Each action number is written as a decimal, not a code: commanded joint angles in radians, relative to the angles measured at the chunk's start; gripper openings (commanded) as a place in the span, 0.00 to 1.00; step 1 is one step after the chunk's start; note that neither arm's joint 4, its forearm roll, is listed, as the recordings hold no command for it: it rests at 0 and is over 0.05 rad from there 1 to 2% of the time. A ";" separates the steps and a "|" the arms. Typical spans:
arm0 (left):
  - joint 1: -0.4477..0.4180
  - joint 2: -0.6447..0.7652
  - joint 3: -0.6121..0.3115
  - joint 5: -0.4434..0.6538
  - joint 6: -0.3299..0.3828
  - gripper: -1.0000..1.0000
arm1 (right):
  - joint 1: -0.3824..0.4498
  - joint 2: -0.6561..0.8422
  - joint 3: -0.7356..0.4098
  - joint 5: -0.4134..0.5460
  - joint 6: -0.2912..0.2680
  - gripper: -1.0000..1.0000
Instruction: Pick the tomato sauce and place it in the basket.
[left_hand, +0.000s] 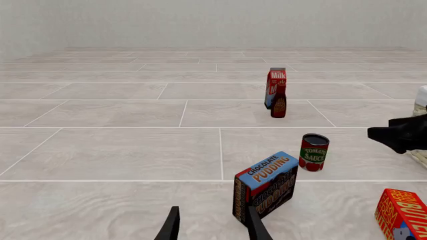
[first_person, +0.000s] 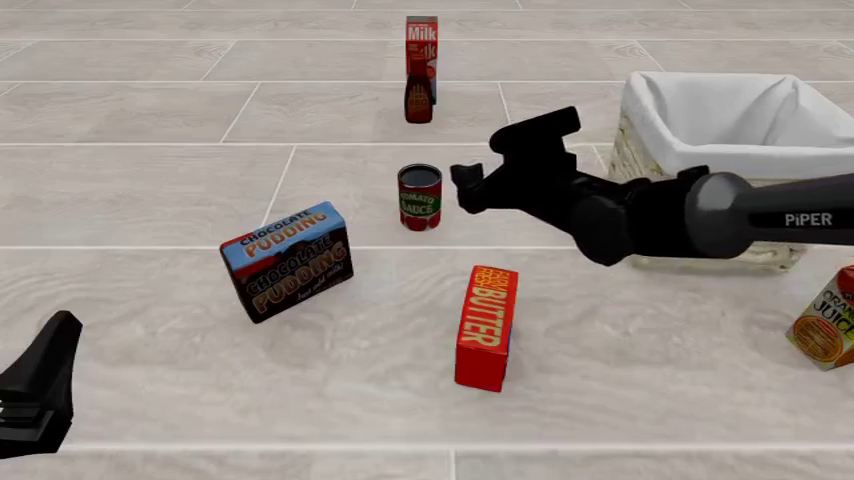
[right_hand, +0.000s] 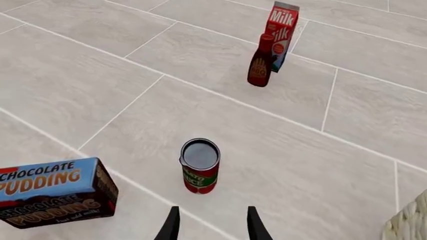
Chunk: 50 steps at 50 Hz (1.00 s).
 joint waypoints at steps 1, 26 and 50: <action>0.000 0.000 0.000 0.000 0.000 1.00 | 0.006 0.032 -0.021 -0.009 -0.013 1.00; 0.000 0.000 0.000 0.000 0.000 1.00 | 0.020 0.109 -0.067 -0.017 -0.013 1.00; 0.000 0.000 0.000 0.000 0.000 1.00 | 0.019 0.179 -0.108 -0.022 -0.016 1.00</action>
